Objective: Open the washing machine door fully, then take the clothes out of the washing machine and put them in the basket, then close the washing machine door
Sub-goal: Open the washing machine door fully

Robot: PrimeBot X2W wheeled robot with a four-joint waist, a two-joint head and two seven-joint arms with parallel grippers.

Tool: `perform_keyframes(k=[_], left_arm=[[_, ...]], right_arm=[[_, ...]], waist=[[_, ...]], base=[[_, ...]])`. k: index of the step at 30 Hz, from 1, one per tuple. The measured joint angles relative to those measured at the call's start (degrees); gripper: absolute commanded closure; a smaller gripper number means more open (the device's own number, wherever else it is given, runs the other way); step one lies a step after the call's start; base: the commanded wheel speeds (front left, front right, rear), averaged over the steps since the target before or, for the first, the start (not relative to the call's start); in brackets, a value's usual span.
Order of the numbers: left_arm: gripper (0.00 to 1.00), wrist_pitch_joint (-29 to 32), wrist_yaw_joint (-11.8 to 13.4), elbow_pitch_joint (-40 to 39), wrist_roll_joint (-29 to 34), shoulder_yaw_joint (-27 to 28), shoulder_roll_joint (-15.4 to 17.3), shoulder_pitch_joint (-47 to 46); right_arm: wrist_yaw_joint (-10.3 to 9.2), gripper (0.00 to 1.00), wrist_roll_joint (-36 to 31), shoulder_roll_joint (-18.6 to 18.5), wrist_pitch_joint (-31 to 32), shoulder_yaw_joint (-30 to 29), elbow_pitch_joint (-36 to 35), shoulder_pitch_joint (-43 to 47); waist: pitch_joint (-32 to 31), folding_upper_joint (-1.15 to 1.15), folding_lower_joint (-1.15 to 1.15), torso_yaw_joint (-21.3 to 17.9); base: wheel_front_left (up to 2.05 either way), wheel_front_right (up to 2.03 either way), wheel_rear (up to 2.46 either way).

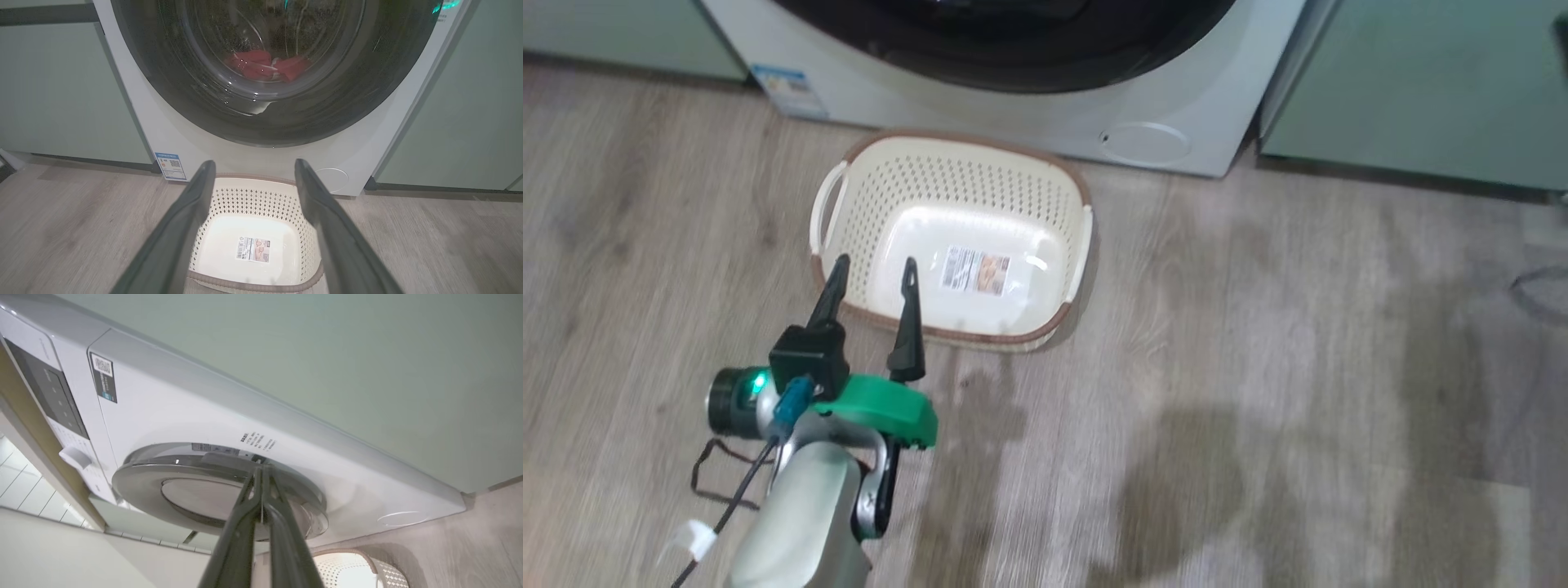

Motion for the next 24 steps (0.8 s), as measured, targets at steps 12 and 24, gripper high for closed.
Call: perform_keyframes(k=[12, 24], left_arm=[[0.0, -0.01, 1.08, 0.15, -3.2, -5.3, -0.08, -4.04], [0.0, -0.1, 2.02, -0.03, -4.31, -8.6, -0.22, -8.38]], right_arm=[[0.0, 1.0, 2.61, -3.96, 15.03, 2.5, 5.46, -17.23], [0.0, 1.0, -2.43, -1.23, 18.38, 8.79, 14.57, -30.59]], waist=[[6.41, 0.0, 0.0, 3.5], [11.12, 0.0, 0.0, 6.47]], base=[[0.0, 0.0, 0.0], [0.0, 0.0, 0.0]])
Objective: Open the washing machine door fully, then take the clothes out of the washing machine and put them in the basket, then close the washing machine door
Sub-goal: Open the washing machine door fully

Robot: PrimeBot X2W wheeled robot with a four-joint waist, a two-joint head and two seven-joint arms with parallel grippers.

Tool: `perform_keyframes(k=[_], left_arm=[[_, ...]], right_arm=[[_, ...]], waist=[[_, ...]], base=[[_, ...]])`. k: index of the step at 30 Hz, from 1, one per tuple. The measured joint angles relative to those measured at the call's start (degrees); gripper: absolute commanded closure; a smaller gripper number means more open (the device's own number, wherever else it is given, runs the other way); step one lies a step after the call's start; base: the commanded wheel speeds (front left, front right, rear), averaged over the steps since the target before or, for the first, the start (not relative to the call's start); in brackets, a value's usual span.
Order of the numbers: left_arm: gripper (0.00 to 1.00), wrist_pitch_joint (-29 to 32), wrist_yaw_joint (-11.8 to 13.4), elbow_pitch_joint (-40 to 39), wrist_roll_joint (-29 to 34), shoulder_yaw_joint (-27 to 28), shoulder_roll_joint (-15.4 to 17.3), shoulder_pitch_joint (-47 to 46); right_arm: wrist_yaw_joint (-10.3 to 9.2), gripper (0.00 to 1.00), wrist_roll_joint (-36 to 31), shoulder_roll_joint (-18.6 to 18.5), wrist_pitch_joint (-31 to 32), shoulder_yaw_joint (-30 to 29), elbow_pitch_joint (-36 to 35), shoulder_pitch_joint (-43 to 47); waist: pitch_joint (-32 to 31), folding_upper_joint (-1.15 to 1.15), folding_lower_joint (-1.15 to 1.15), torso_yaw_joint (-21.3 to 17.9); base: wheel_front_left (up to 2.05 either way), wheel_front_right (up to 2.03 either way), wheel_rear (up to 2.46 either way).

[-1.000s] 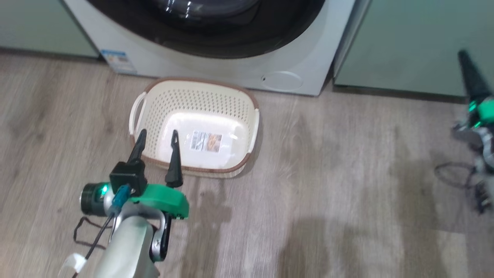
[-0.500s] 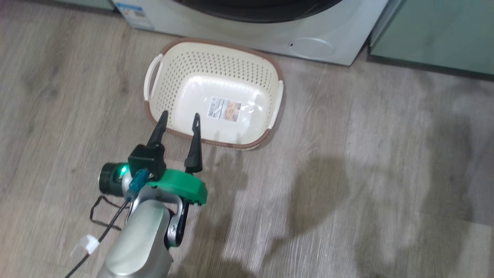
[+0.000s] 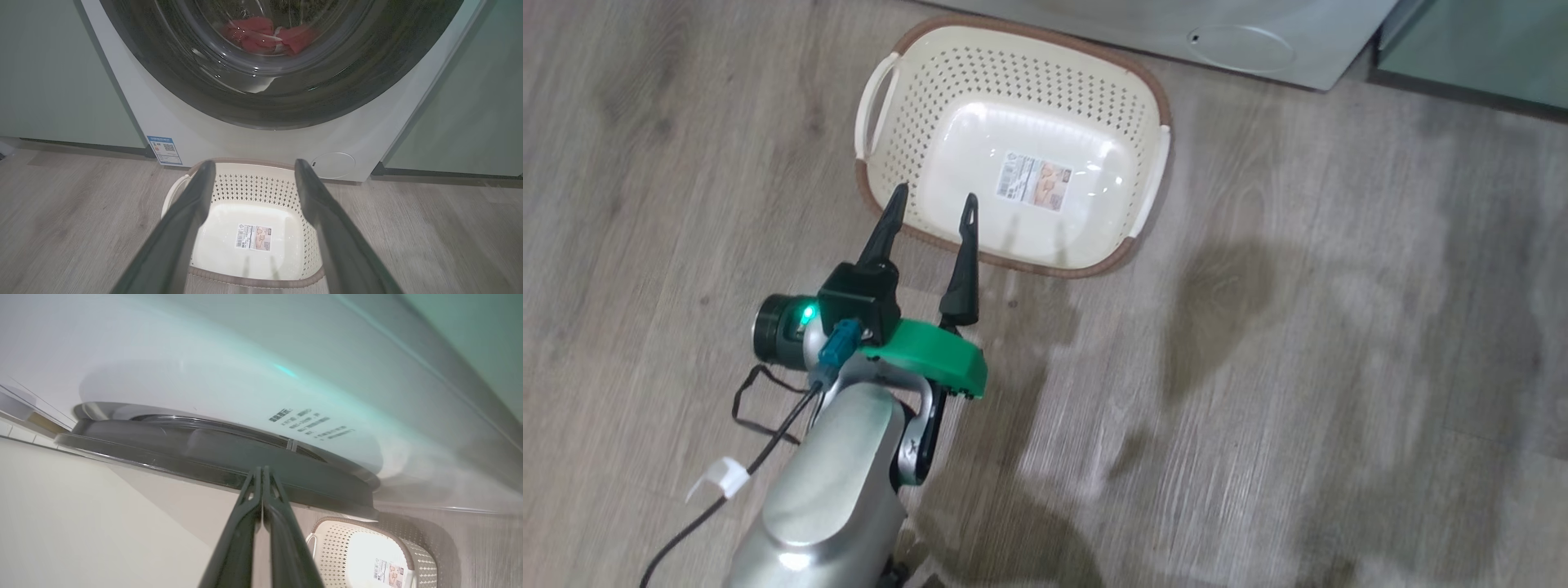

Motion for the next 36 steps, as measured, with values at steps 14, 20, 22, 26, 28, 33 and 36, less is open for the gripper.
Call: perform_keyframes(k=[14, 20, 22, 26, 28, 33, 36], left_arm=[[0.0, -0.04, 1.51, -1.43, -2.04, -3.58, -0.1, -1.18], [0.0, -0.05, 1.85, -1.64, -2.55, -4.49, -0.1, -2.36], [0.0, -0.05, 2.0, -1.7, -2.97, -4.75, -0.1, -2.67], [0.0, -0.05, 2.08, -2.0, -3.0, -5.15, -0.12, -3.15], [0.0, -0.05, 2.21, -2.08, -3.0, -5.2, -0.12, -3.17], [0.0, -0.05, 2.5, -2.16, -2.99, -5.19, -0.13, -3.71], [0.0, -0.05, 2.5, -2.14, -2.99, -5.08, -0.13, -3.88]], right_arm=[[-0.01, 1.0, -1.85, 0.85, -0.09, 2.32, 4.12, -6.75], [-0.01, 1.0, -2.49, 0.82, -0.23, 3.24, 5.23, -9.23], [-0.01, 1.0, -2.5, 0.82, -0.26, 3.43, 5.57, -9.84], [0.0, 1.0, -2.5, 0.87, -0.55, 3.79, 5.93, -10.55], [0.0, 1.0, -2.52, 0.97, -0.78, 4.33, 5.87, -11.01], [-0.01, 1.0, -2.42, 1.01, -0.81, 4.9, 4.78, -11.12], [-0.04, 1.0, -2.42, 0.9, -0.22, 5.35, 3.76, -10.94]], waist=[[2.54, 0.0, 0.0, 3.06], [4.14, 0.0, 0.0, 3.77], [4.46, 0.0, 0.0, 3.88], [4.93, 0.0, 0.0, 3.97], [5.34, 0.0, 0.0, 3.87], [5.76, 0.0, 0.0, 3.59], [5.41, 0.0, 0.0, 3.4]], base=[[0.0, 0.0, 0.0], [0.0, 0.0, 0.0], [0.0, 0.0, 0.0], [0.0, 0.0, 0.0], [0.0, 0.0, 0.0], [0.0, 0.0, 0.0], [0.0, 0.0, 0.0]])
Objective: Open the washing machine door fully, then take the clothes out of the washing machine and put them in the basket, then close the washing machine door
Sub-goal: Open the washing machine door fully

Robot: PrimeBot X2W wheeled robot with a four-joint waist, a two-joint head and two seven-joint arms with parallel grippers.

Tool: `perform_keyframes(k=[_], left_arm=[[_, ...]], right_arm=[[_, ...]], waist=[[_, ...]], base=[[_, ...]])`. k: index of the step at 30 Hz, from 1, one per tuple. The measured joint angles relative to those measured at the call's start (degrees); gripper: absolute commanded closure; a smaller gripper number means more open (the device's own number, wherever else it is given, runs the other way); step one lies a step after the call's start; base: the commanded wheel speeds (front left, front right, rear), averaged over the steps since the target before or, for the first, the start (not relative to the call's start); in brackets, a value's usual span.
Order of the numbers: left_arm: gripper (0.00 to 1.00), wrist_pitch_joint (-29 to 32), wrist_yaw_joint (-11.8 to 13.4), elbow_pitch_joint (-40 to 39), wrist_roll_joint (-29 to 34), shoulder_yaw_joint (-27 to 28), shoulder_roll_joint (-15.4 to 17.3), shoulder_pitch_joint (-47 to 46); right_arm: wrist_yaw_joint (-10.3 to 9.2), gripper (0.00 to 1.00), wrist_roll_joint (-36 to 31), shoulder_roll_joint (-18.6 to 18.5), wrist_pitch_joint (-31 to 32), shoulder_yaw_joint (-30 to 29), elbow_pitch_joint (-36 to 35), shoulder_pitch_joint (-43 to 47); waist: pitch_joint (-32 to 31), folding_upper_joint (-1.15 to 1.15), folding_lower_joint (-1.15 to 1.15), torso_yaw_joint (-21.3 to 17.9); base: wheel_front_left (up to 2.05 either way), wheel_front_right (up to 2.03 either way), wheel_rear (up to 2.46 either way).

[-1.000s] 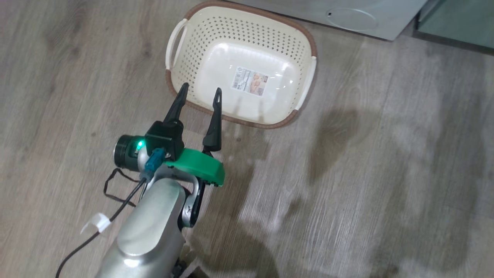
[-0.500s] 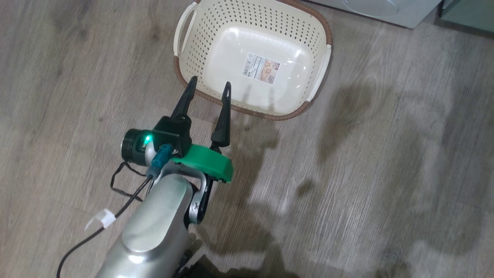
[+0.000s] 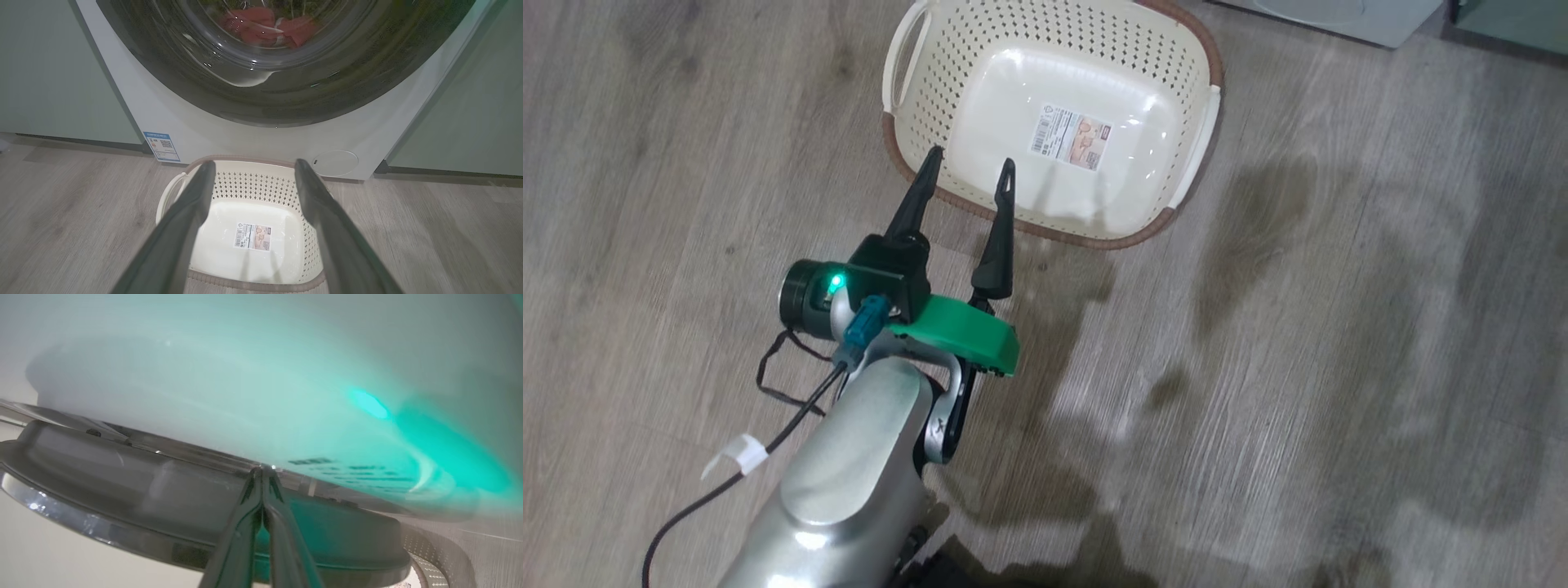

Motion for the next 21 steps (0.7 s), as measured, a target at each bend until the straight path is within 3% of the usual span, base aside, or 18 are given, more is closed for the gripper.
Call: perform_keyframes(k=[21], left_arm=[[0.0, 0.0, -1.1, 2.05, 1.98, 3.79, 0.0, 4.09]], right_arm=[[0.0, 1.0, 3.76, 1.01, 5.46, 4.99, -9.65, 15.61]], waist=[[-9.03, 0.01, 0.0, -0.79]], base=[[0.0, 0.0, 0.0]])
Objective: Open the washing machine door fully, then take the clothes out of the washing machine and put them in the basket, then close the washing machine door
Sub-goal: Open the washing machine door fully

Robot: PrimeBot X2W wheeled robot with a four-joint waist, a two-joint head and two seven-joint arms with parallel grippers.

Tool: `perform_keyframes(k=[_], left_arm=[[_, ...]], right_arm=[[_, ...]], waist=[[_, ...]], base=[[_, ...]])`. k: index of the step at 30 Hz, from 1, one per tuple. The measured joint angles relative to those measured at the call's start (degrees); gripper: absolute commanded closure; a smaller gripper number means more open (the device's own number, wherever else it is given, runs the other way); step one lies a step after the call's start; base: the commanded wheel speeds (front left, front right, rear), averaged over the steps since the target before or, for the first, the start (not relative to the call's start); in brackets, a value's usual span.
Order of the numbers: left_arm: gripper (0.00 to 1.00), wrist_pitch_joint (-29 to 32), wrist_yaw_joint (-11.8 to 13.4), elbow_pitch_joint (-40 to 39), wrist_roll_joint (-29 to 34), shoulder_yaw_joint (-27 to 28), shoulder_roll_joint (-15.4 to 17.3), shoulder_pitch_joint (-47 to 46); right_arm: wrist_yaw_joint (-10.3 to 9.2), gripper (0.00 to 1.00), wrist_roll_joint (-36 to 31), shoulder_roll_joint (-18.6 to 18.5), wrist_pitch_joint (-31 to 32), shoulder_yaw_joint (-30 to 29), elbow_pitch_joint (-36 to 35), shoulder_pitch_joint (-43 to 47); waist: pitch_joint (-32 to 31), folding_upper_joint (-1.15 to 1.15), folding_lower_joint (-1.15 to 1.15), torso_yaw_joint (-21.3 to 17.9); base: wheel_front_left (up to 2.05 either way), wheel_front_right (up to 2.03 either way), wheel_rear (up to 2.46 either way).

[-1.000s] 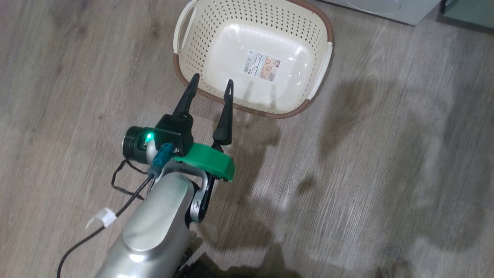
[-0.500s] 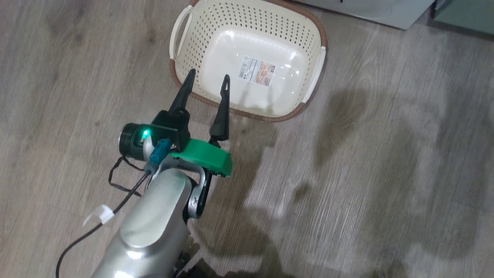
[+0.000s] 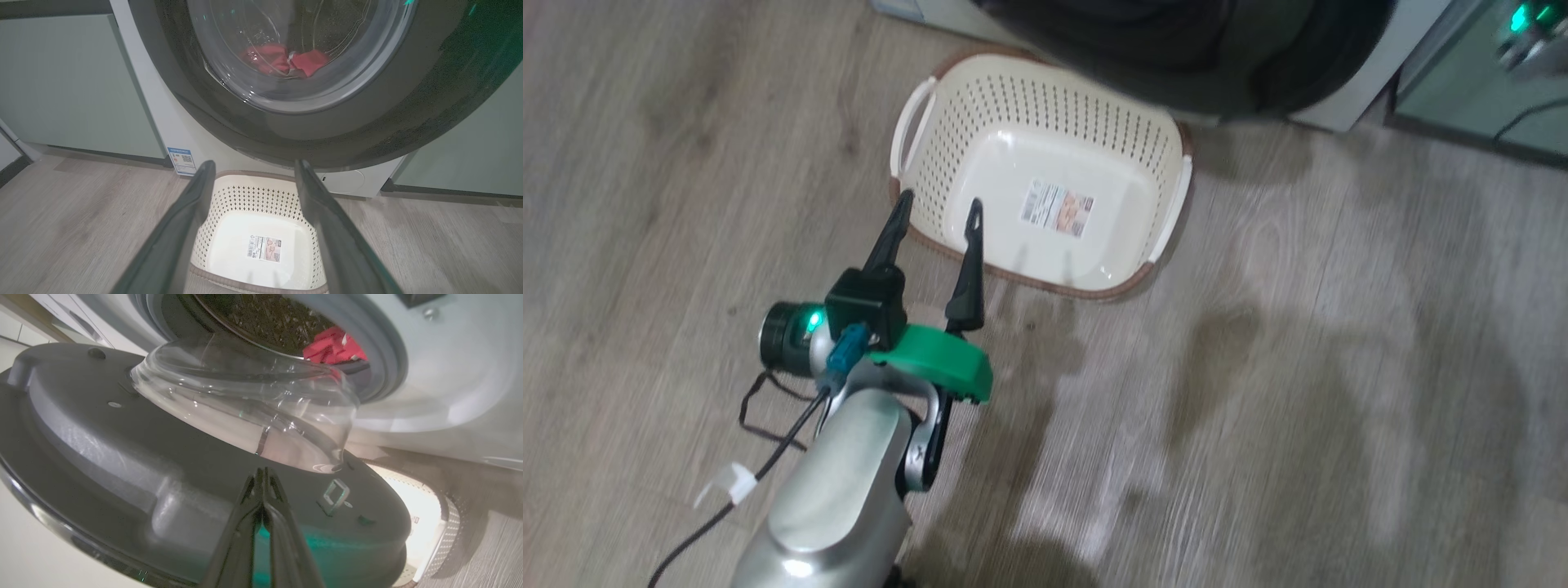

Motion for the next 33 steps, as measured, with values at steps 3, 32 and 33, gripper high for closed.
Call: perform_keyframes(k=[3, 32, 33], left_arm=[[0.0, 0.0, -0.14, 0.25, 0.55, 0.71, -0.01, 0.95], [0.0, 0.0, -3.96, 3.41, 4.85, 7.44, 0.19, 11.4], [0.0, 0.0, -3.97, 3.41, 4.86, 7.59, 0.19, 11.49]], right_arm=[[0.0, 1.0, 0.46, 0.64, 0.26, 0.32, -1.01, 1.99], [0.0, 1.0, 2.16, 16.49, 2.22, 7.01, -6.0, 22.07], [0.0, 1.0, 2.08, 16.84, 2.07, 7.17, -6.0, 22.4]], waist=[[-1.28, 0.0, 0.0, -0.06], [-16.94, 0.0, 0.0, 1.64], [-17.06, 0.0, 0.0, 1.75]], base=[[0.0, 0.0, 0.0], [0.0, 0.0, 0.0], [0.0, 0.0, 0.0]])
